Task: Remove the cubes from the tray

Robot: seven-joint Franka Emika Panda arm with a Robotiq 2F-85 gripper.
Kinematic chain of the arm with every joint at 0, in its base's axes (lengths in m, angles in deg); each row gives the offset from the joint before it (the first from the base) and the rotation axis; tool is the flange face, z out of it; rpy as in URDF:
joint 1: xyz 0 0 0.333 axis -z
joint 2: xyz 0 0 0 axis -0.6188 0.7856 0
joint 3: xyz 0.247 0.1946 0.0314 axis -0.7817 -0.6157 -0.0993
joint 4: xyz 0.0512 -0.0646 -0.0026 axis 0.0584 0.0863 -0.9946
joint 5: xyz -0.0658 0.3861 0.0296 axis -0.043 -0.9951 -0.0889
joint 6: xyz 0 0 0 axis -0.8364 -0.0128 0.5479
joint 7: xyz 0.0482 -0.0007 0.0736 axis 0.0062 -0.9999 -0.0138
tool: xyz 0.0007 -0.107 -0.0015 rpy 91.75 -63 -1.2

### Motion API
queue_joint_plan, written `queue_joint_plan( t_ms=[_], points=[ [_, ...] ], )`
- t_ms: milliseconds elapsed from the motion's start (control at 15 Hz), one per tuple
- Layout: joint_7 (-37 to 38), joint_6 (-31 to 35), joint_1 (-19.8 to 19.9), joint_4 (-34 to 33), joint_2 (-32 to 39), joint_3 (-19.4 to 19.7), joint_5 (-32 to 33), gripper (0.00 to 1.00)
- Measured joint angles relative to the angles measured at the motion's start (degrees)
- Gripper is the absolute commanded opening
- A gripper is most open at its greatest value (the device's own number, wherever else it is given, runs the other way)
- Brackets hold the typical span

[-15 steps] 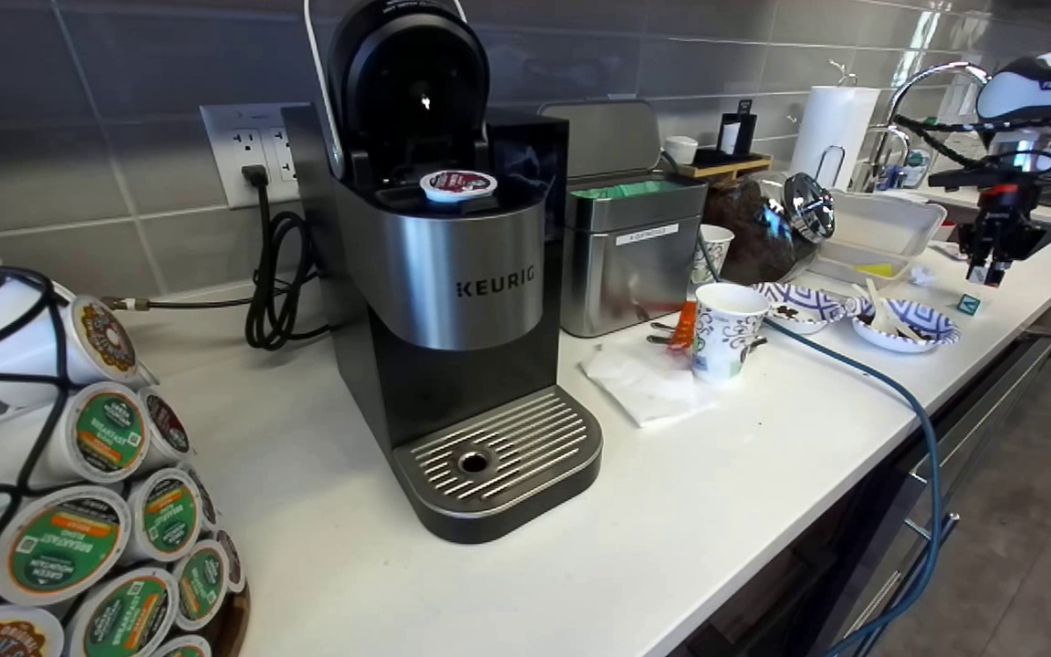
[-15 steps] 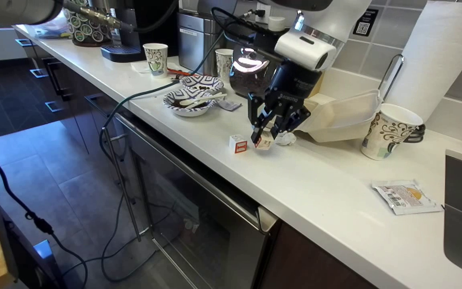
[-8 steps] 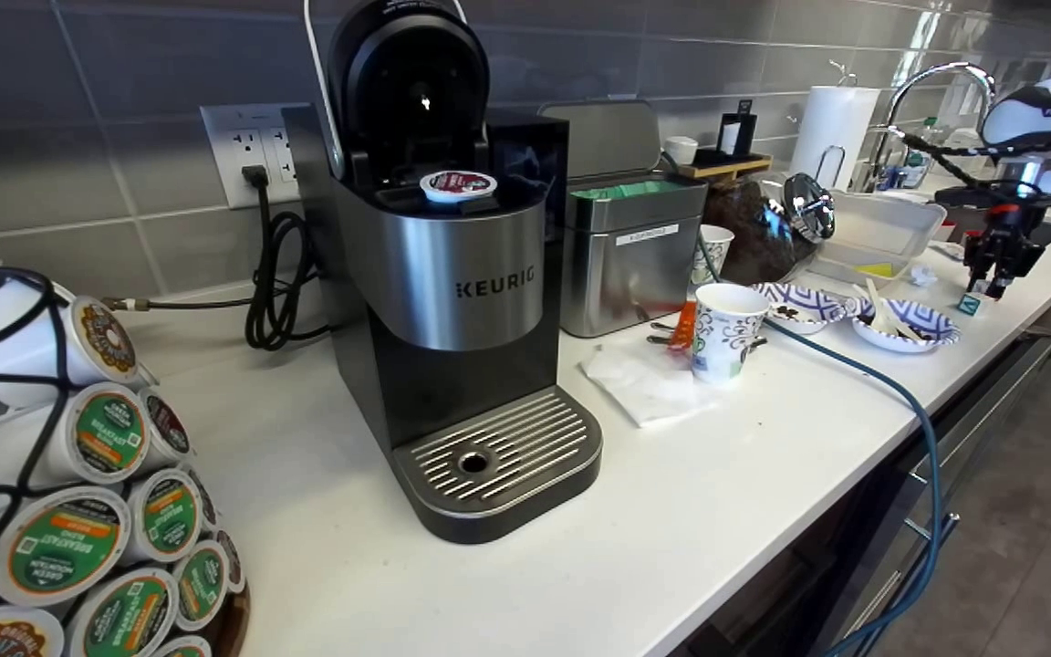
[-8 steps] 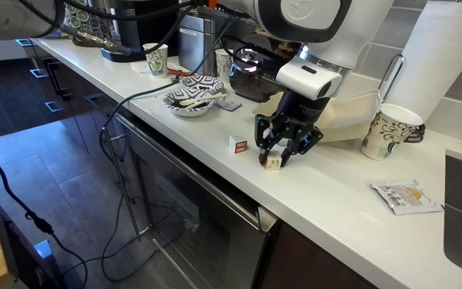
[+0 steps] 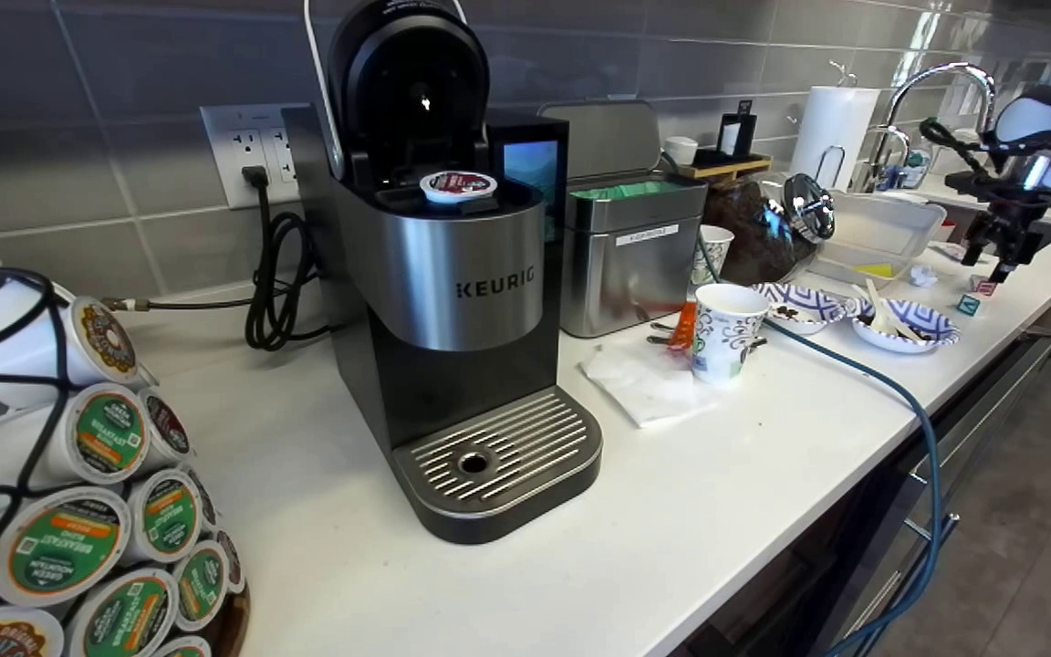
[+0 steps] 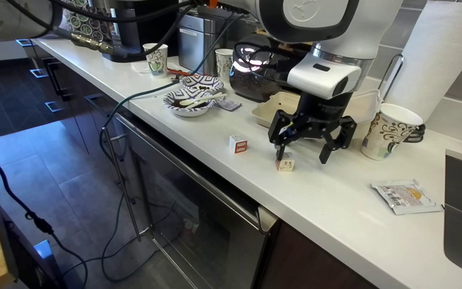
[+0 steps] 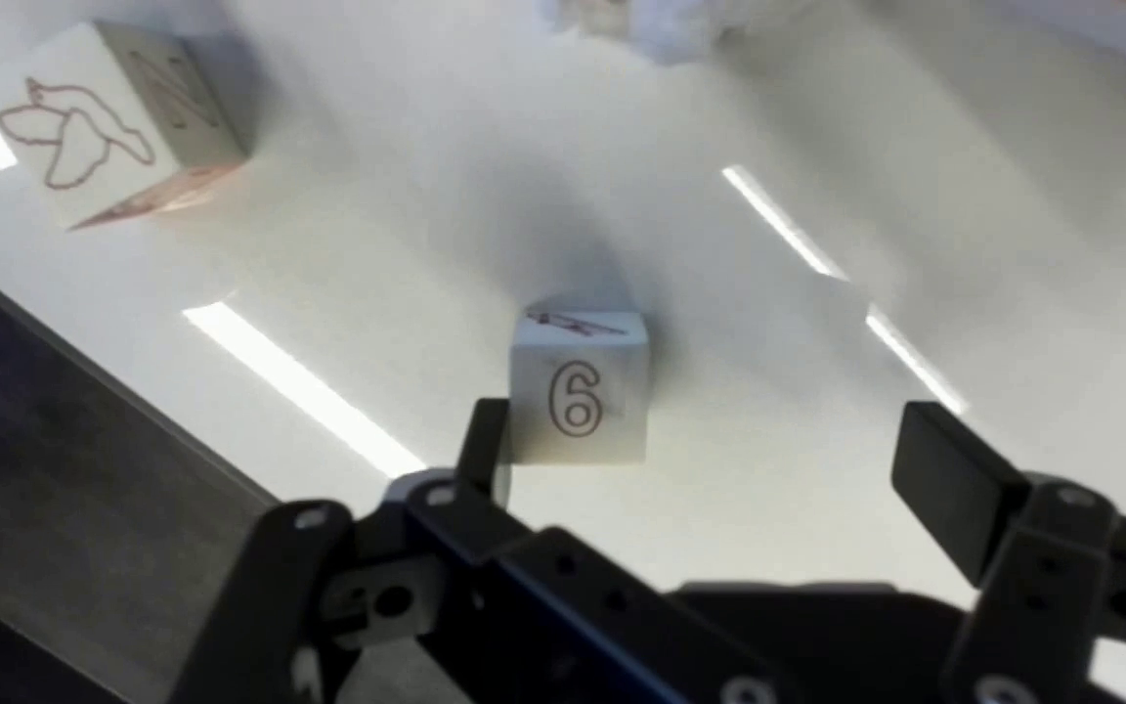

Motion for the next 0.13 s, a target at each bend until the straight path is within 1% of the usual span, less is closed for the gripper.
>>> queue_joint_plan(
  t_ms=[133],
  points=[
    [0.0,4.3,0.3,0.0,-0.3,-0.8,-0.2,1.00]
  ],
)
